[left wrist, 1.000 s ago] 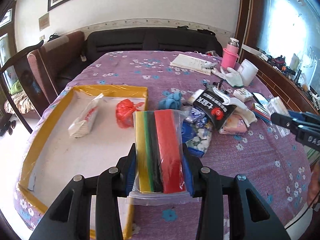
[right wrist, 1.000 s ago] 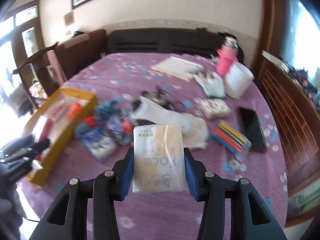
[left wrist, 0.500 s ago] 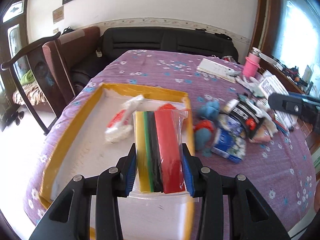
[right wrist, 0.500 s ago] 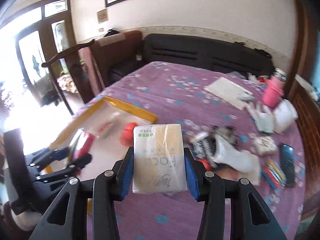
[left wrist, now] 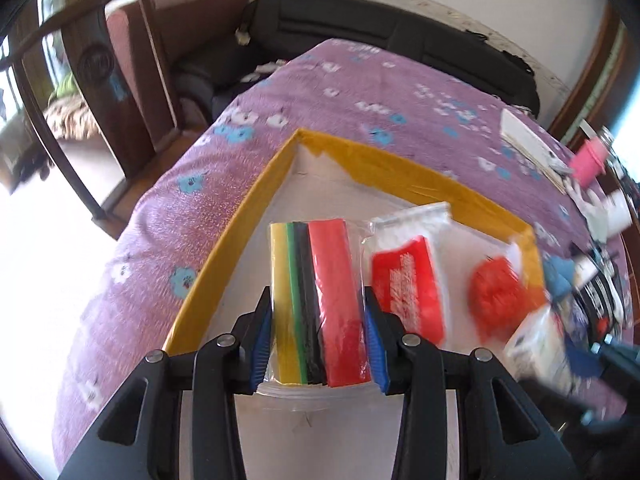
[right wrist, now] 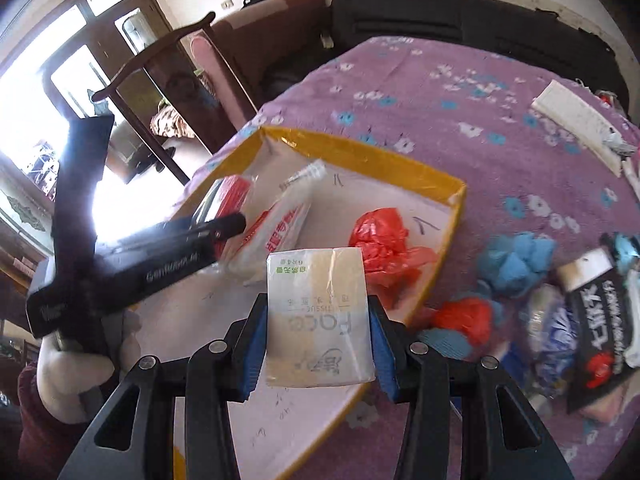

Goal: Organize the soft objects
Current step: 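Carry both packs into the yellow box and open both tools, then move both tools back over the pile of remaining items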

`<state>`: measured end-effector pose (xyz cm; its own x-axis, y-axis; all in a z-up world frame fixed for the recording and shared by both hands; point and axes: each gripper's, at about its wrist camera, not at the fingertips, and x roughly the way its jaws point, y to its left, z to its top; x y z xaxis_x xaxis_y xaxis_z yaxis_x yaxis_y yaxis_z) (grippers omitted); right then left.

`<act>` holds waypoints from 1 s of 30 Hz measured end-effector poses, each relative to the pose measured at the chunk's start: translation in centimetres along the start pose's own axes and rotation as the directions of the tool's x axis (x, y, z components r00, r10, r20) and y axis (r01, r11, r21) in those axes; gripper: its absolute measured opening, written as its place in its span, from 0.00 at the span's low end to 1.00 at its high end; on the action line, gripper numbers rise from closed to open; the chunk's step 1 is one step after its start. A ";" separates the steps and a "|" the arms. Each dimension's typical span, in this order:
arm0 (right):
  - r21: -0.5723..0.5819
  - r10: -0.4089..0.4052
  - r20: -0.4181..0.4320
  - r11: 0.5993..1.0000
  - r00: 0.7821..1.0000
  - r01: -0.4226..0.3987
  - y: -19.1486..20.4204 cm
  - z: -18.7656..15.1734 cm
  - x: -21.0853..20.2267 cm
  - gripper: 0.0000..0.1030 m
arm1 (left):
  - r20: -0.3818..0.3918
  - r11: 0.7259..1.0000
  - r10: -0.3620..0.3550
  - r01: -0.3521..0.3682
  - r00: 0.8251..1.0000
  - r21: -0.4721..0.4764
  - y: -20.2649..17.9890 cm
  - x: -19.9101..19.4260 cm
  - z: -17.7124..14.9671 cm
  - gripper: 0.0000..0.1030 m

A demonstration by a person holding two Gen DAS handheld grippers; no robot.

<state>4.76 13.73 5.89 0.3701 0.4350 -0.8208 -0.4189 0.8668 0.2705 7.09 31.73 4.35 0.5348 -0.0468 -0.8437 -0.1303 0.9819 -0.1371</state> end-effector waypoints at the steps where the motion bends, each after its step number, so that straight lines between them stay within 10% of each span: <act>1: -0.004 -0.007 -0.012 1.000 1.000 0.007 0.1 0.2 0.8 0.49 | -0.007 1.000 0.000 0.000 1.000 -0.010 0.2 0.6 0.3 0.38; 17: 0.005 -0.027 0.062 1.000 0.998 0.027 -1.3 0.7 -0.5 0.71 | 0.087 0.986 -0.137 0.145 0.987 -0.087 0.2 -3.0 1.1 0.68; 30: 0.302 -0.243 0.180 0.936 0.953 0.181 -17.7 -2.8 -10.9 0.74 | 0.095 0.922 -0.383 0.374 0.919 0.097 -10.7 -9.8 -6.0 0.81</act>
<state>5.76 -7.00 8.65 0.6036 0.2481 -0.7577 -0.0743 0.9637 0.2564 -1.75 20.60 10.93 0.6208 -0.4016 -0.6733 0.1608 0.9058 -0.3920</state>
